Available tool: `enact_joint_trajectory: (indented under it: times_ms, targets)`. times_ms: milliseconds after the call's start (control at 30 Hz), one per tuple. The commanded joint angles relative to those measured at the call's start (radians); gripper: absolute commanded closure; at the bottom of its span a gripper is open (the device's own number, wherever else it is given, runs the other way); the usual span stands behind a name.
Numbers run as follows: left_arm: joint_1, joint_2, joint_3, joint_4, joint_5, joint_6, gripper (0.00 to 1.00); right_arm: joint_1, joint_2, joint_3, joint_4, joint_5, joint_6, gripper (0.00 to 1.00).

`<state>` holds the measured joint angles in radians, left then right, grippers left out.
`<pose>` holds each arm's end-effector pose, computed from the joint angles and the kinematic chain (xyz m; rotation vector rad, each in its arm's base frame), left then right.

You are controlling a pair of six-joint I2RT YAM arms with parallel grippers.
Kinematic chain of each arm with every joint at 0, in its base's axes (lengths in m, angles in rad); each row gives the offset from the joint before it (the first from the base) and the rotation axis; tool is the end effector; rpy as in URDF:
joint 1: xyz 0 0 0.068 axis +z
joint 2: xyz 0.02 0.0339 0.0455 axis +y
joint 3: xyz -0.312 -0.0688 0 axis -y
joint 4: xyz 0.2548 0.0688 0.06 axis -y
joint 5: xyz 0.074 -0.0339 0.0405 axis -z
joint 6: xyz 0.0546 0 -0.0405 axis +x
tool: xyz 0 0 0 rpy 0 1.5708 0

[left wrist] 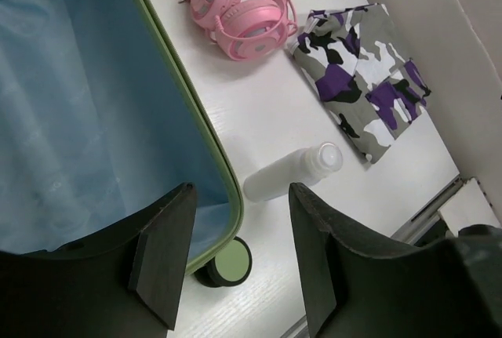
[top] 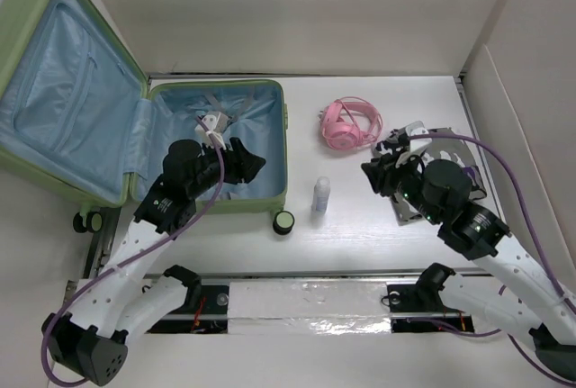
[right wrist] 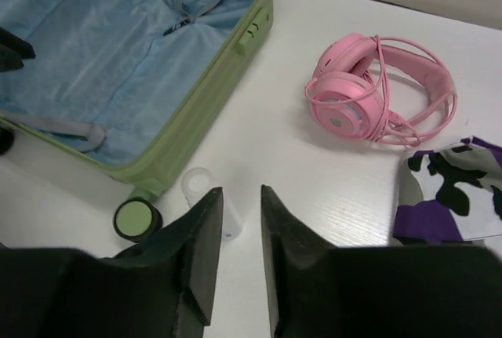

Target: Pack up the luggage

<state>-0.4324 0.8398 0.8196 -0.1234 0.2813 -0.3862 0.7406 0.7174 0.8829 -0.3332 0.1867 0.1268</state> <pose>0.1687 -0.0946 0.3825 0.2578 1.7646 -0.8398 0.1192 0.0952 0.3985 -0.3976 1.7137 0.4737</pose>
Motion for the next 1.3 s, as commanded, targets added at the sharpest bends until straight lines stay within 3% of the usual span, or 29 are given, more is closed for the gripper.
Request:
enact_joint_trajectory:
  times_ms: [0,67,100,167,200,233,267,300,367,400,433,467,500,533,567,600,867,1267]
  targets:
    - [-0.005,-0.024,0.047,0.025,0.003,0.021,0.53,0.006,-0.007,-0.016,-0.032,-0.021,-0.006,0.55]
    - [-0.005,-0.037,0.064,0.001,-0.025,0.044,0.58,0.006,-0.009,-0.033,-0.035,-0.041,0.002,0.31]
    - [-0.005,-0.060,0.065,-0.008,-0.033,0.050,0.59,0.006,-0.010,-0.039,-0.033,-0.053,0.007,0.27]
    - [-0.005,-0.091,0.050,-0.018,-0.051,0.070,0.72,0.006,-0.010,-0.059,-0.023,-0.069,0.014,0.23]
    - [-0.005,-0.109,0.033,-0.012,-0.062,0.073,0.77,0.006,-0.006,-0.074,-0.018,-0.078,0.014,0.27]
    - [-0.005,-0.145,0.018,0.004,-0.074,0.078,0.85,0.006,0.000,-0.078,-0.018,-0.087,0.014,0.37]
    - [-0.005,-0.159,-0.008,0.008,-0.103,0.075,1.00,0.006,0.007,-0.081,-0.017,-0.086,0.017,0.83]
    - [-0.005,-0.169,-0.014,0.008,-0.114,0.075,1.00,0.006,0.019,-0.093,0.003,-0.084,0.025,1.00]
    - [-0.005,-0.183,-0.023,0.001,-0.123,0.082,1.00,0.016,0.034,-0.099,0.019,-0.093,0.034,1.00]
    - [-0.005,-0.192,-0.030,0.002,-0.126,0.092,1.00,0.016,0.043,-0.102,0.026,-0.098,0.036,0.97]
    - [-0.005,-0.194,-0.036,0.007,-0.131,0.095,1.00,0.016,0.060,-0.105,0.025,-0.093,0.039,0.87]
    - [0.004,-0.194,-0.039,0.005,-0.134,0.096,1.00,0.016,0.066,-0.107,0.019,-0.087,0.040,0.50]
    - [0.014,-0.196,-0.042,0.005,-0.134,0.099,0.91,0.016,0.071,-0.113,0.025,-0.079,0.043,0.32]
    - [0.014,-0.199,-0.045,0.008,-0.136,0.099,0.74,0.016,0.079,-0.134,0.036,-0.072,0.046,0.19]
    - [0.014,-0.200,-0.056,0.013,-0.142,0.101,0.68,0.016,0.083,-0.145,0.048,-0.073,0.054,0.05]
    - [0.014,-0.202,-0.056,0.010,-0.143,0.102,0.64,0.016,0.091,-0.156,0.072,-0.078,0.054,0.01]
    - [0.023,-0.231,-0.057,0.001,-0.175,0.110,0.50,0.025,0.260,-0.216,0.275,-0.164,0.037,0.00]
    - [0.032,-0.245,-0.062,-0.002,-0.168,0.112,0.51,0.034,0.536,-0.206,0.537,-0.202,0.036,0.07]
